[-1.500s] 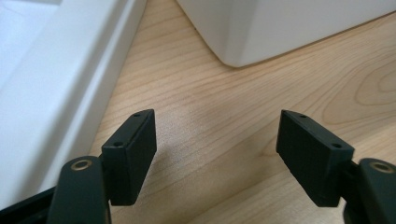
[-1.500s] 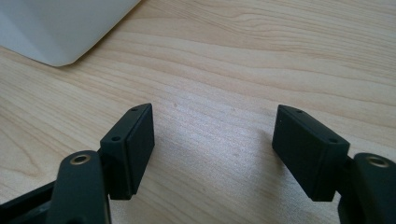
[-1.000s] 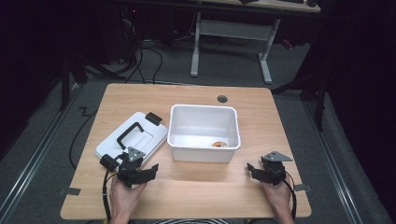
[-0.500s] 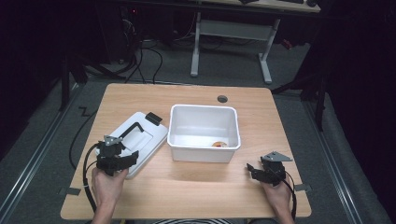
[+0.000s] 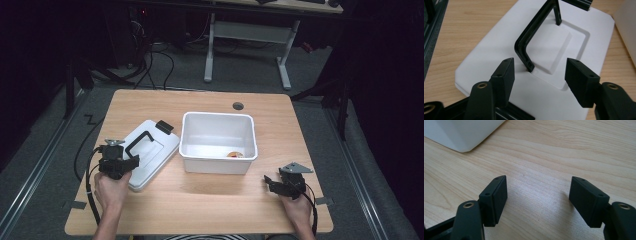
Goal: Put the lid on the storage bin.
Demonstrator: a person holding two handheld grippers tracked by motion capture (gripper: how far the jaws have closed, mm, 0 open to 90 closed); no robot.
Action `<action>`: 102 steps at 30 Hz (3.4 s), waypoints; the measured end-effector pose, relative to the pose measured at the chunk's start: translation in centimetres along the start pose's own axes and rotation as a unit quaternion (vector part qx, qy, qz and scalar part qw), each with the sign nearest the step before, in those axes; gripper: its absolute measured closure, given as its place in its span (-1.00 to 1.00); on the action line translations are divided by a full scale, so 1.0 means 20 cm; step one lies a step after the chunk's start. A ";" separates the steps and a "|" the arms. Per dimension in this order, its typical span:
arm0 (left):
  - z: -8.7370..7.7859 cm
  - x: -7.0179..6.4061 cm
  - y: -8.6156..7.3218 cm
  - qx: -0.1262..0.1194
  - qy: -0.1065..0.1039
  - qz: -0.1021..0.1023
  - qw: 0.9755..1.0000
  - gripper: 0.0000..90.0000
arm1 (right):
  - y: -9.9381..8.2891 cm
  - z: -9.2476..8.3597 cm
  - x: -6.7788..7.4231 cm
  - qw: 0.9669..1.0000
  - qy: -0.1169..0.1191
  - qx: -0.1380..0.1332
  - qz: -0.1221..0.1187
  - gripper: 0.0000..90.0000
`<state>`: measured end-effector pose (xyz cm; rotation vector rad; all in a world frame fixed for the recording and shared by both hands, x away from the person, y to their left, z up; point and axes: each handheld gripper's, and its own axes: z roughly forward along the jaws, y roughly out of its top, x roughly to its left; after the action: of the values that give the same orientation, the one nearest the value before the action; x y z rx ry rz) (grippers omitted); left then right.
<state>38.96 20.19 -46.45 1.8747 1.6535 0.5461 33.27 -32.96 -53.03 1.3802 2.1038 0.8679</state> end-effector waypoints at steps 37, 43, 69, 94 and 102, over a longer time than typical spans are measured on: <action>0.22 0.08 0.06 0.011 0.035 -0.053 0.998 0.30 | 0.00 0.00 0.00 1.000 0.008 0.002 0.002 -0.31; 0.22 0.07 0.06 0.010 0.034 -0.056 0.998 0.41 | 0.00 0.00 0.00 1.000 0.009 0.002 0.002 -0.31; 0.21 0.09 0.06 0.010 -0.013 -0.063 0.998 0.70 | 0.00 0.00 0.00 1.000 0.011 0.001 -0.002 -0.31; 0.21 0.10 0.07 0.009 -0.043 -0.048 0.998 0.76 | 0.00 0.00 0.00 1.000 0.012 0.001 -0.001 -0.31; 0.20 0.09 0.07 0.008 -0.052 -0.032 0.998 0.79 | 0.00 0.00 0.00 1.000 0.013 0.002 -0.001 -0.31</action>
<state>42.88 21.29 -48.71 1.8229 1.6489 0.4028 33.28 -33.00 -53.03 1.3765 2.1269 0.8861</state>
